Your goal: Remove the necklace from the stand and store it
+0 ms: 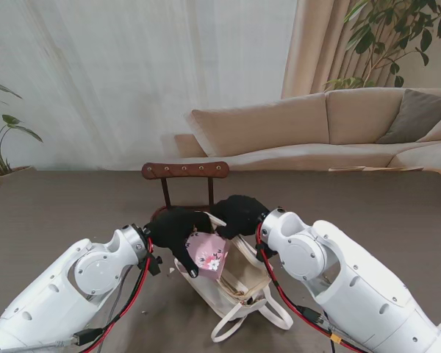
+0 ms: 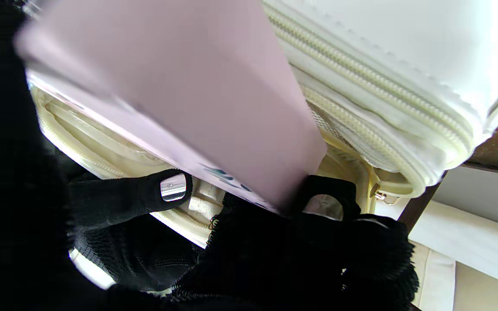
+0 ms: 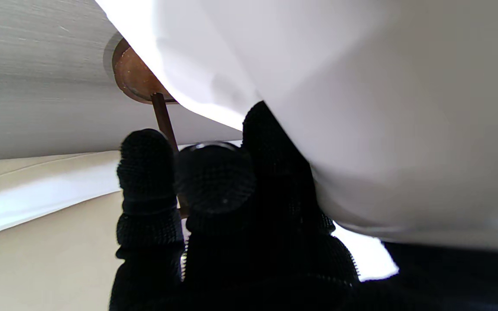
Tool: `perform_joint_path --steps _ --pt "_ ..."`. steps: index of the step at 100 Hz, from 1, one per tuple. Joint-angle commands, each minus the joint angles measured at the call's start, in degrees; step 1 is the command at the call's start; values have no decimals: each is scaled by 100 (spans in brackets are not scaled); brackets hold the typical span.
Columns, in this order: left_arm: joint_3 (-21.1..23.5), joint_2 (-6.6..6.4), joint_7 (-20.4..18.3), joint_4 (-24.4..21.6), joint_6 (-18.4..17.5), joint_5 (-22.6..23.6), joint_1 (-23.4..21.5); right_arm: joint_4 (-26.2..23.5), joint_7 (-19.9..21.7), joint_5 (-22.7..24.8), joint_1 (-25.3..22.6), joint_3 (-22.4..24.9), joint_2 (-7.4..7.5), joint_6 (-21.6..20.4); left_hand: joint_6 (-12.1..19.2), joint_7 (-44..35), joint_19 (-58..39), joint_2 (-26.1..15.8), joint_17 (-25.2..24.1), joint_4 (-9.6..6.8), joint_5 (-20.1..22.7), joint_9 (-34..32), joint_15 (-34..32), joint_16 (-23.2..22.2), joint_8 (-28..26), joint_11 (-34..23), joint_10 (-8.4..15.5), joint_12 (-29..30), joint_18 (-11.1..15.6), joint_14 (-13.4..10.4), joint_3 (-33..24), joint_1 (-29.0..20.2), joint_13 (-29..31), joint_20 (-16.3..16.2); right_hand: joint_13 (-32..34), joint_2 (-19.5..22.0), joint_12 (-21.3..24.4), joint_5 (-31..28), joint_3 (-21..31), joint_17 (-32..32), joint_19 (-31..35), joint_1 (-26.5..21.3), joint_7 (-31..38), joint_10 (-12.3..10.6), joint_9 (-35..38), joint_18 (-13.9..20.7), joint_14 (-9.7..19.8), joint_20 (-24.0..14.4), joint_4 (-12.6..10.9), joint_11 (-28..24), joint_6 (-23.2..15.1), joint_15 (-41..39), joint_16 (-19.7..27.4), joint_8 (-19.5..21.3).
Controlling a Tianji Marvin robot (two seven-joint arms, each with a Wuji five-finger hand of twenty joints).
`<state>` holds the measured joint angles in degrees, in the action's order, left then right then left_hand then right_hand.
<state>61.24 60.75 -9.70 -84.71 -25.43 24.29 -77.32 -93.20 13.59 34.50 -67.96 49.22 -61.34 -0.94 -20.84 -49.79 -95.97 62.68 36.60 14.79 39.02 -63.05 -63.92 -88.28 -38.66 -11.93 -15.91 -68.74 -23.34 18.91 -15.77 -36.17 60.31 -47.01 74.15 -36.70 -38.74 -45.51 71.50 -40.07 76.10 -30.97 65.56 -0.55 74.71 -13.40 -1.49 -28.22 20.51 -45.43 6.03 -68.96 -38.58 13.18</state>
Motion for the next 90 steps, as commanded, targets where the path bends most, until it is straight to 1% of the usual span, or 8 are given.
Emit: perform_joint_path --steps 1,16,24,38,49,62,73,90 --pt "-31 64 -166 28 47 -17 24 -113 50 -32 -48 -37 -60 -76 -434 -3586 323 -1339 -203 -545 243 -873 -554 -167 -535 -1599 304 -576 534 -1091 -4876 -1547 126 3 141 273 42 -11 79 -1073 58 -260 264 229 231 -145 131 -47 -62 -45 -1350 -16 -17 153" --pt "-42 45 -272 -1 106 -61 15 -141 -41 -42 -102 5 -80 -26 -432 -3581 302 -1348 -183 -551 235 -875 -602 -167 -541 -1592 304 -581 521 -1129 -4863 -1560 146 -1 148 188 40 -89 150 -1180 99 -277 290 242 327 -104 190 -60 -58 -62 -1353 -118 -67 185" --pt "-30 18 -403 -55 140 -110 -2 -142 -90 -6 -116 23 -88 3 -437 -3585 300 -1340 -183 -556 234 -877 -609 -167 -551 -1589 308 -581 518 -1126 -4865 -1563 147 -1 141 151 42 -120 197 -1243 94 -275 291 250 370 -89 213 -52 -44 -51 -1341 -185 -103 194" --pt "12 -23 -561 -144 181 -108 -51 -125 -122 72 -114 36 -92 86 -434 -3584 299 -1348 -184 -563 240 -881 -612 -167 -558 -1584 311 -576 517 -1127 -4872 -1553 150 1 141 130 41 -147 218 -1291 85 -288 288 282 401 -104 185 -46 -41 -42 -1321 -221 -124 197" --pt "39 -32 -586 -181 215 -82 -89 -114 -159 102 -121 43 -100 159 -433 -3583 300 -1343 -186 -564 239 -879 -610 -167 -559 -1582 317 -576 519 -1138 -4871 -1555 143 2 141 106 41 -163 236 -1337 82 -296 282 305 428 -116 208 -45 -37 -26 -1290 -244 -140 200" --pt "29 -17 -528 -161 269 -49 -100 -115 -155 37 -140 57 -105 199 -422 -3577 297 -1376 -184 -558 222 -871 -634 -167 -563 -1577 330 -574 519 -1171 -4851 -1544 141 2 138 104 41 -169 245 -1338 70 -301 277 313 435 -137 173 -44 -36 -12 -1289 -260 -151 199" --pt "-14 -15 -531 -147 376 -3 -80 -118 -104 -21 -145 69 -96 166 -402 -3581 277 -1495 -169 -543 159 -839 -672 -167 -616 -1558 333 -571 516 -1273 -4770 -1507 120 -6 138 108 34 -181 244 -1338 68 -291 272 307 445 -135 190 -49 -32 -5 -1325 -265 -157 208" --pt "-64 -14 -530 -182 579 111 -75 -124 -85 -141 -165 84 -100 143 -434 -3515 263 -1723 -163 -561 6 -766 -845 -167 -902 -1530 347 -591 505 -1447 -4594 -1452 90 -21 136 93 29 -197 253 -1333 66 -296 269 318 451 -146 175 -54 -33 2 -1329 -266 -161 218"
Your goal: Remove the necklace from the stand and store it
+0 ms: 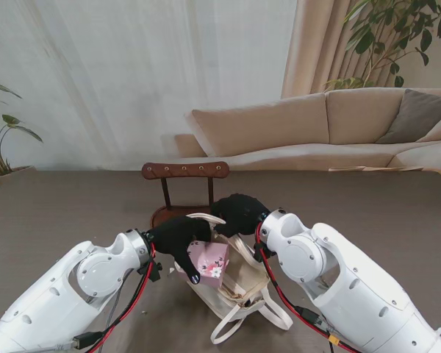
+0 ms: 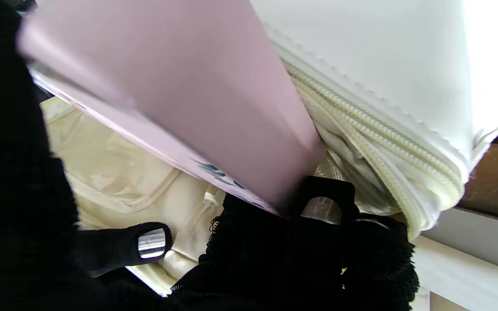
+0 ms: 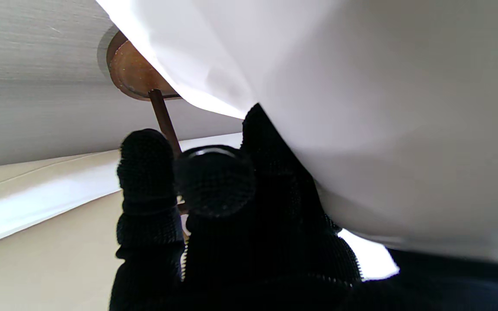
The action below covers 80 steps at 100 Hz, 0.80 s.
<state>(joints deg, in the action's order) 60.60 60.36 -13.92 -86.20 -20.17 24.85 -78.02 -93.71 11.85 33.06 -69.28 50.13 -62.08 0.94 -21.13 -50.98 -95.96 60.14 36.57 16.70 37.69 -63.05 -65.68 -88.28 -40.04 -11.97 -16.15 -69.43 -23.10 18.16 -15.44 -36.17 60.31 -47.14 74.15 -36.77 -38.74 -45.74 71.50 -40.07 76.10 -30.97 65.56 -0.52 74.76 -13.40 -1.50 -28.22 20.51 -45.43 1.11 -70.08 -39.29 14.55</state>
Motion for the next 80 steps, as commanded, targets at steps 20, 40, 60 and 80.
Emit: perform_joint_path --steps 20,40,60,80 --pt "17 41 -2 -174 361 308 -85 -72 136 -18 -39 0 -13 -75 -441 -3383 216 -1547 -123 -761 74 -766 -805 -167 -956 -1579 458 -563 453 -1445 -4598 -1387 142 -47 135 101 23 -184 257 -1337 72 -299 266 306 448 -126 171 -63 -33 8 -844 -154 -92 92" --pt "-2 56 122 -338 742 635 -143 -70 164 -10 -44 -2 -5 -81 -401 -3364 177 -1583 -47 -737 52 -799 -824 -167 -1096 -1624 500 -527 451 -1470 -4585 -1274 212 -58 134 100 17 -189 256 -1334 68 -301 259 307 454 -126 166 -69 -32 15 -848 -142 -89 104" --pt "-35 89 283 -330 851 717 -148 -57 168 11 -35 -4 -3 -82 -222 -3196 166 -1963 -56 -628 -124 -514 -805 -167 -1093 -1570 399 -367 462 -1411 -4138 -1215 151 -46 137 104 12 -188 255 -1320 57 -301 253 303 443 -125 154 -72 -33 22 -846 -131 -86 113" --pt "36 171 592 -304 765 524 -221 -50 173 13 -33 7 -1 -78 206 -1654 317 -2461 -225 -782 -229 367 -473 -167 -158 -1637 -83 1603 363 -987 -3197 -867 11 -348 135 101 4 -195 254 -1321 54 -301 251 312 445 -125 150 -76 -33 17 -833 -144 -93 115"
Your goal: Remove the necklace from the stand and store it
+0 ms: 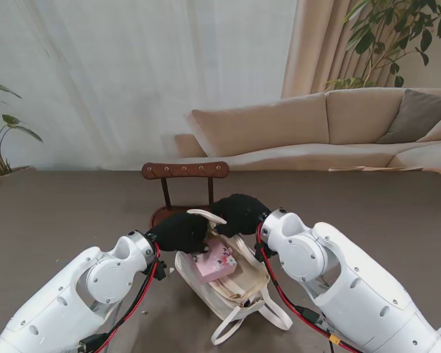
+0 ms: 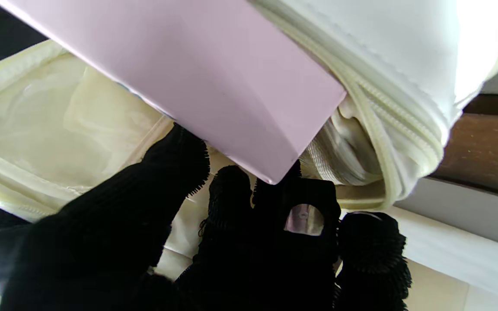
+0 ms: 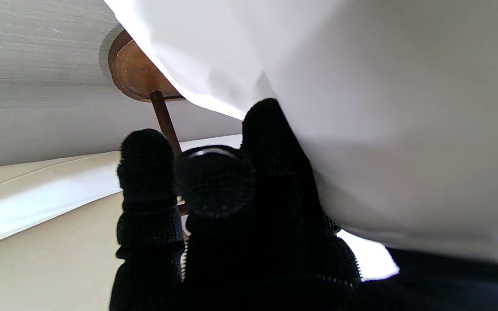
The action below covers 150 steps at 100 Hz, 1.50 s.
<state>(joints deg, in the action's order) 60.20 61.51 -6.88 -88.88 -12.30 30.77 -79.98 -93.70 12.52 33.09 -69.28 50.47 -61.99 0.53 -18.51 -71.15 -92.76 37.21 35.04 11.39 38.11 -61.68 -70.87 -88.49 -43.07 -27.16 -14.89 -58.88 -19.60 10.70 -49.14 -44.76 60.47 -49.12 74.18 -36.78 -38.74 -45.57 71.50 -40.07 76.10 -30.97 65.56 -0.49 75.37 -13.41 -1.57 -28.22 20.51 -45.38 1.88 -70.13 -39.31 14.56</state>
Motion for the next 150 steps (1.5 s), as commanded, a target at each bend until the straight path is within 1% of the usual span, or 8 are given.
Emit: perform_joint_path --steps 1,51,87,98,101,112,134,150 --pt "84 55 -112 -44 -26 -71 -31 -50 106 11 -33 -27 -10 -38 -52 384 -2 -173 -73 -249 -271 237 51 -146 154 -120 -213 584 14 -238 185 7 -6 -151 132 100 4 -205 251 -1321 54 -297 246 311 383 -125 160 -77 -31 12 -911 -138 -91 112" --pt "723 -1 -235 -801 -138 -27 -629 -22 150 -5 -20 -56 -1 -67 230 1493 122 -524 -218 -342 132 348 483 -146 552 130 -345 1138 -35 87 519 112 4 -193 133 108 -3 -203 248 -1309 45 -295 240 309 385 -122 157 -85 -32 18 -913 -135 -92 109" --pt "1185 -142 -859 -1435 -160 -49 -1215 -36 155 -11 -17 -77 -2 -46 554 1625 291 -812 -430 -432 485 122 521 -146 591 -167 -293 848 -76 194 949 -24 -96 -350 132 105 -6 -205 249 -1296 36 -295 239 315 390 -123 137 -90 -32 20 -904 -139 -94 100" --pt "1256 -172 -1012 -1550 -134 -119 -1360 -44 164 -16 -22 -80 0 -41 578 1622 291 -891 -368 -491 694 -105 597 -140 626 -223 -291 773 -159 346 1088 -111 41 -408 131 109 -7 -205 248 -1295 35 -291 239 308 390 -126 137 -92 -32 20 -908 -134 -92 97" --pt "1267 -182 -1072 -1581 -120 -145 -1391 -46 166 -17 -23 -81 1 -40 556 1659 271 -1057 -309 -486 795 -252 679 -94 660 -235 -276 776 -196 430 1152 -13 131 -407 132 111 -7 -205 247 -1295 35 -291 239 308 391 -126 133 -93 -32 21 -907 -135 -92 97" --pt "1232 -210 -1257 -1613 -31 -330 -1437 -61 162 -33 -33 -87 -3 -25 541 1729 263 -987 -226 -476 961 -546 1007 85 798 -117 -305 896 -335 772 1004 -81 325 -346 132 104 -8 -205 250 -1295 34 -294 240 308 391 -126 128 -95 -33 21 -904 -134 -92 95" --pt "915 -231 -1428 -1319 50 -649 -1218 -94 152 -52 -55 -114 -4 -45 402 1931 483 -1069 -396 -458 1019 -658 2277 603 783 629 -356 1826 -478 1412 990 -56 408 -152 130 114 -8 -199 245 -1284 29 -290 239 309 385 -130 117 -99 -32 25 -902 -125 -87 92" --pt "674 -205 -1391 -1007 47 -877 -968 -101 157 -73 -58 -137 -4 -59 343 2037 783 -1109 -729 -457 962 -417 3201 958 749 1021 -446 2441 -500 1680 1009 -47 292 -66 127 117 -9 -194 240 -1265 21 -287 238 309 380 -130 105 -101 -32 27 -898 -115 -82 90"
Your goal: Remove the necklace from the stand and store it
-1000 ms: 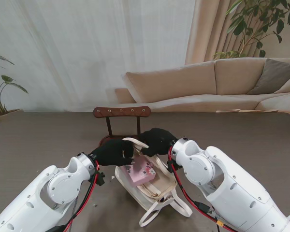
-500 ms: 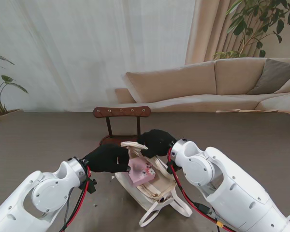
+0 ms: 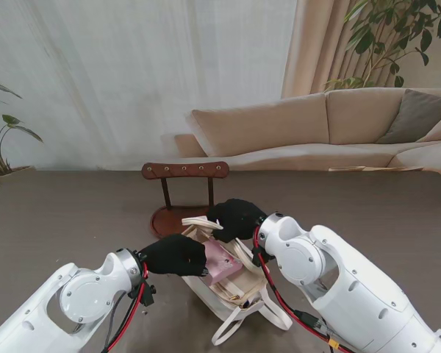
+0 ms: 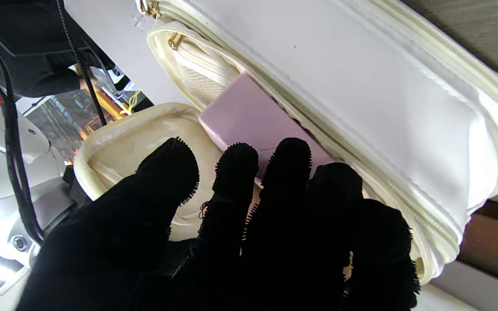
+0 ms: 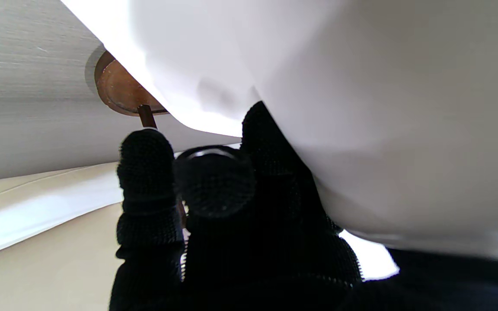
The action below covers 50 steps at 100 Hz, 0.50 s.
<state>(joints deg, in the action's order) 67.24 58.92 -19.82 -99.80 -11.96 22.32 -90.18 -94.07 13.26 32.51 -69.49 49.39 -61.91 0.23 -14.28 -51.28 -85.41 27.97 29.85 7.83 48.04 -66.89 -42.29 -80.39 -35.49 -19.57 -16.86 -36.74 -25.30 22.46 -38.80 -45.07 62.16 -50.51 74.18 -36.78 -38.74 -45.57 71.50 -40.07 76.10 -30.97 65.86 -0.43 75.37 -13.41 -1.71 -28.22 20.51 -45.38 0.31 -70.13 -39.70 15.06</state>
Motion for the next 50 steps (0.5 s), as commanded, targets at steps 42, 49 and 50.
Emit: perform_joint_path --steps 42,49,50 --pt "-124 110 77 220 -43 -194 204 -147 116 -9 -187 -9 19 -215 -161 249 154 -276 -338 -107 -109 429 914 380 -3 440 -312 623 59 674 11 23 119 59 110 206 40 -64 161 -956 -62 -227 102 290 273 -204 -68 -124 -39 117 -642 215 113 -96" --pt "-121 115 79 210 -33 -246 197 -162 121 15 -203 -35 27 -264 -205 330 142 -291 -321 -117 -103 492 919 368 -12 543 -363 778 45 706 4 33 126 44 109 220 55 -56 149 -929 -72 -207 101 282 261 -204 -72 -125 -38 137 -655 257 133 -112" --pt "-124 116 80 212 -30 -257 199 -164 121 18 -204 -39 27 -270 -213 336 142 -296 -321 -116 -99 501 925 370 -11 550 -368 788 42 717 4 33 127 43 109 224 58 -51 148 -922 -75 -203 99 279 259 -202 -72 -125 -37 141 -654 266 137 -115"
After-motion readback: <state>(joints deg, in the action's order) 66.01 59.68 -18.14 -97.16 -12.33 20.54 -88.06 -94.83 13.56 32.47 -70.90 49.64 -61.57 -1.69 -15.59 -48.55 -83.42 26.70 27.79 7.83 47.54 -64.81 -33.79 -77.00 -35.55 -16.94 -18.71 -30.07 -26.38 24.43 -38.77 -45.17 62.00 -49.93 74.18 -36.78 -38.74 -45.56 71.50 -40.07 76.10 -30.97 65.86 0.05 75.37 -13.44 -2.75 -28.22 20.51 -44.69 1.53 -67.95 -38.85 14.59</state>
